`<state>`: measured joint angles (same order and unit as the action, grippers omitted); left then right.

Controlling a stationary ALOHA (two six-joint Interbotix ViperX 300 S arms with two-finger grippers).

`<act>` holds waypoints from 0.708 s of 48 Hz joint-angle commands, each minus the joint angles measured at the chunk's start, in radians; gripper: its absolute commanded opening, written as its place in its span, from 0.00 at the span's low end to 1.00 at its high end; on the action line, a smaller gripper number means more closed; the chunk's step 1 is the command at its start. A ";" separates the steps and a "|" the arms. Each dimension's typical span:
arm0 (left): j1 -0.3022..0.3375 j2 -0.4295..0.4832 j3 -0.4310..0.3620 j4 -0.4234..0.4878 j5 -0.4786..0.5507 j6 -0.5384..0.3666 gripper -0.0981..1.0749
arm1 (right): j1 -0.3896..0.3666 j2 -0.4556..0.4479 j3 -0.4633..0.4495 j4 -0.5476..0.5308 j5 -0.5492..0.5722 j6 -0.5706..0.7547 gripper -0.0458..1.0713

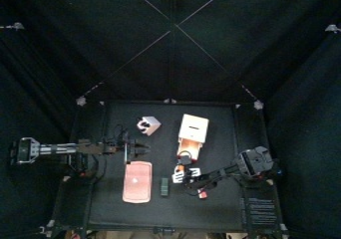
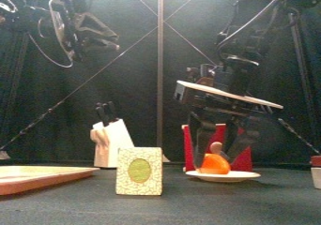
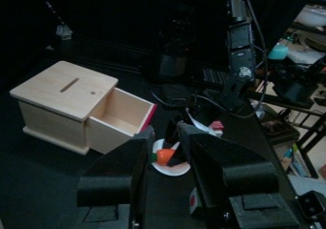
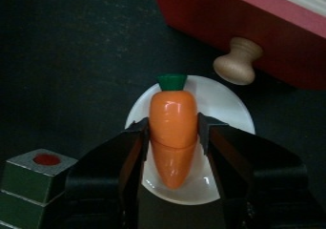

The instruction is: Grab carrot

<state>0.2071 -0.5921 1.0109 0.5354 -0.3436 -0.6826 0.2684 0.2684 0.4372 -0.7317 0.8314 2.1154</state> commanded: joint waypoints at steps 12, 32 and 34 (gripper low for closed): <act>0.003 -0.002 -0.011 -0.008 -0.008 0.002 0.69 | -0.006 -0.025 -0.003 0.008 -0.005 0.003 0.62; 0.003 -0.002 -0.006 -0.009 -0.008 0.002 0.69 | 0.000 -0.074 -0.005 0.000 0.017 0.002 0.61; 0.003 -0.002 -0.006 -0.008 -0.008 0.002 0.69 | 0.000 -0.075 -0.006 -0.002 0.018 0.002 0.62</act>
<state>0.2086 -0.5921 1.0170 0.5292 -0.3421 -0.6826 0.2684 0.2424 0.4403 -0.7271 0.8422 2.1184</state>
